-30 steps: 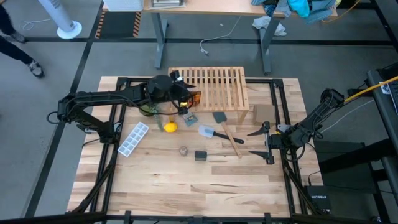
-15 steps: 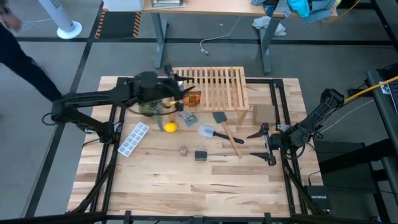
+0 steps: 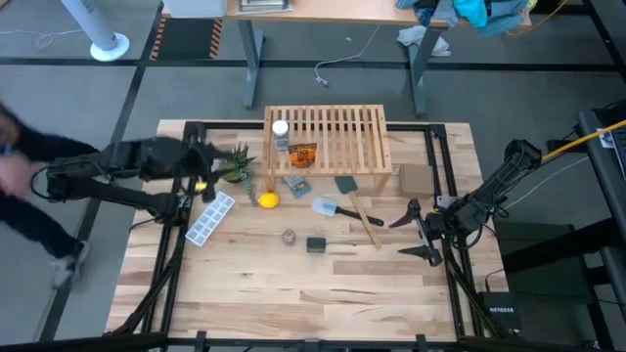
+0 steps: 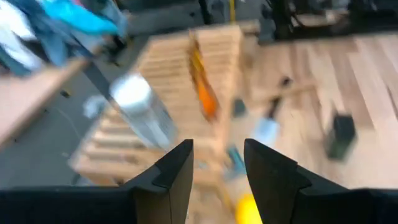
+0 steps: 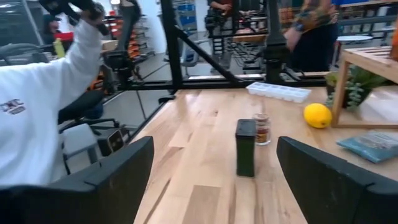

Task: Shelf spices
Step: Put the black seasoning can on the shelf

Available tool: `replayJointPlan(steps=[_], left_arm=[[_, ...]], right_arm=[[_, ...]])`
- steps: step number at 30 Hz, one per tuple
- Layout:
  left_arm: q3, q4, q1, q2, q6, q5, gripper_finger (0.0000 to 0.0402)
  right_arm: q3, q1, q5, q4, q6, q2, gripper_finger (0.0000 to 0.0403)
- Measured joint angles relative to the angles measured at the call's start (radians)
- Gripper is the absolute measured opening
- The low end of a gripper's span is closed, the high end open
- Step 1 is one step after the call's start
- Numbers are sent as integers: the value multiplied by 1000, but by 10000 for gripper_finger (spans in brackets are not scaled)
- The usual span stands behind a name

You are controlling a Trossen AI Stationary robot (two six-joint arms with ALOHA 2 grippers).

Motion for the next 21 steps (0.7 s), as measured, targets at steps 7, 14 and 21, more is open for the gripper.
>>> replayJointPlan(steps=[7,14,21], left_arm=[[-377,238,-87,-152,-118,31,137],[-684,700,-153,-177,-125,135,137],[-862,969,-188,-152,-178,136,137]], right_arm=[[0,0,-11,4,-1,0,347],[0,0,135,161,-1,35,347],[0,0,311,322,52,238,347]])
